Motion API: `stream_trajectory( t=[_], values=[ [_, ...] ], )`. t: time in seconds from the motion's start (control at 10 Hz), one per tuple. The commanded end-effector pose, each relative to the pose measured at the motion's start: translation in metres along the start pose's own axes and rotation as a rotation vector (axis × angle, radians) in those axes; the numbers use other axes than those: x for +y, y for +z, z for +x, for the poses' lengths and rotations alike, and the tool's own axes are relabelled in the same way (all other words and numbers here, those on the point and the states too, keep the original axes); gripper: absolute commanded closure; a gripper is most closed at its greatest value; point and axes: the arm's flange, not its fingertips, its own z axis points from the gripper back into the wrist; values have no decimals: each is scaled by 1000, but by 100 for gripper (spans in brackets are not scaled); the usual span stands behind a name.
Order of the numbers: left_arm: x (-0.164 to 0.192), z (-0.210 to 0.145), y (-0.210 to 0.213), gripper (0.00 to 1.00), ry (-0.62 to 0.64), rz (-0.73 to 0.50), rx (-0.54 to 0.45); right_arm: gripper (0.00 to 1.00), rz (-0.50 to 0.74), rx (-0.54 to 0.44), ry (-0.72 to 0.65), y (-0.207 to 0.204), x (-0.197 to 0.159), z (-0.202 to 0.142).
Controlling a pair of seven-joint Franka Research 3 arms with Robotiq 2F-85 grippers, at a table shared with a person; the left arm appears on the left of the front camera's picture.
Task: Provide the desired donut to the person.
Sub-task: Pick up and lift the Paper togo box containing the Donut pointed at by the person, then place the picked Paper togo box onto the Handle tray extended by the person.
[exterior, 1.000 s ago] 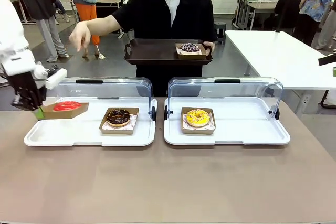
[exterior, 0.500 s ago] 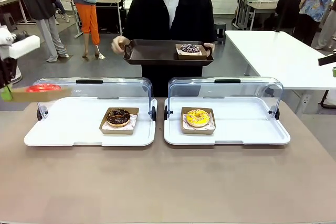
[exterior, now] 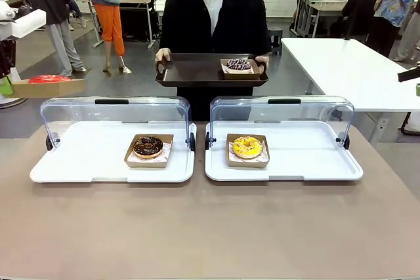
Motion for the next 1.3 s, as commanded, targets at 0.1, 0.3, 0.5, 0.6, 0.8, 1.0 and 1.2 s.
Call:
stream_trajectory(
  t=[0.1, 0.3, 0.5, 0.6, 0.8, 1.0, 1.2],
  values=[
    [0, 0, 0, 100, 0, 0, 0, 0, 3, -7, -12, -1, 1, 1],
    [0, 0, 0, 100, 0, 0, 0, 0, 3, -7, -12, -1, 1, 1],
    [0, 0, 0, 100, 0, 0, 0, 0, 3, -7, -12, -1, 1, 1],
    [0, 0, 0, 100, 0, 0, 0, 0, 3, -7, -12, -1, 1, 1],
    [0, 0, 0, 100, 0, 0, 0, 0, 3, -7, -12, -1, 1, 1],
    [0, 0, 0, 100, 0, 0, 0, 0, 3, -7, -12, -1, 1, 1],
    [0, 0, 0, 100, 0, 0, 0, 0, 3, -7, -12, -1, 1, 1]
  ],
)
